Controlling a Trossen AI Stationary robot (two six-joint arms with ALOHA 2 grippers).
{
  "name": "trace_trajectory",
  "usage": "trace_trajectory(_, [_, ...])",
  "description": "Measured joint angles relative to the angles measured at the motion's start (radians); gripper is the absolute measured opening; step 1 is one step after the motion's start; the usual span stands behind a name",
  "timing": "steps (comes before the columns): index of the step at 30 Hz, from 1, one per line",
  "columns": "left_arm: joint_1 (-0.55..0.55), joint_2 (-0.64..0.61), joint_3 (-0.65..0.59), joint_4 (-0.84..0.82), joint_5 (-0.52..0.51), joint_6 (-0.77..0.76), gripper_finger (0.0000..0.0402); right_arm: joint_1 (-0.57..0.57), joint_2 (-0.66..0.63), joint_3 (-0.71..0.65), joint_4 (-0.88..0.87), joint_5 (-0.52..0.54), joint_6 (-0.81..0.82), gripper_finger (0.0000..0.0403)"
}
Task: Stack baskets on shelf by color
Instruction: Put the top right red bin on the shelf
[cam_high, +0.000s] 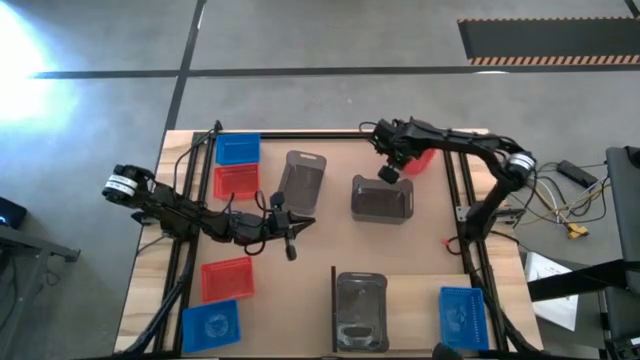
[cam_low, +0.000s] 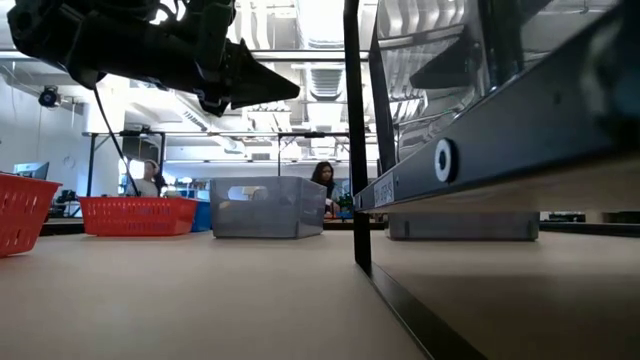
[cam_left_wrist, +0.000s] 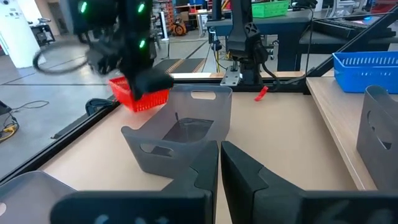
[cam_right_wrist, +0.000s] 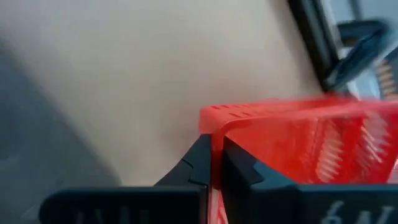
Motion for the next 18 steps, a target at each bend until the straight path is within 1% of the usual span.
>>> trace_trajectory(3, [0.000, 0.000, 0.000, -0.004, 0.000, 0.000, 0.0003, 0.105, -0.105, 0.000, -0.057, 0.086, 0.008, 0.0009])
trace_trajectory(5, [0.000, 0.000, 0.000, -0.003, 0.000, 0.000, 0.0003, 0.193, -0.180, 0.000, -0.107, 0.116, 0.049, 0.0009])
trace_trajectory(8, [0.000, 0.000, 0.000, -0.003, 0.000, 0.000, 0.0003, 0.345, -0.281, 0.004, -0.183, 0.110, 0.185, 0.0009])
trace_trajectory(10, [0.000, 0.000, 0.000, -0.003, 0.001, 0.000, 0.0003, 0.471, -0.335, 0.008, -0.240, 0.108, 0.302, 0.0009])
trace_trajectory(14, [0.000, 0.000, 0.000, -0.003, 0.001, 0.001, 0.0003, 0.770, -0.367, 0.041, -0.314, 0.088, 0.577, 0.0009])
trace_trajectory(18, [0.000, 0.000, 0.000, 0.001, 0.001, 0.001, 0.0003, 1.067, -0.306, 0.111, -0.306, 0.077, 0.813, 0.0009])
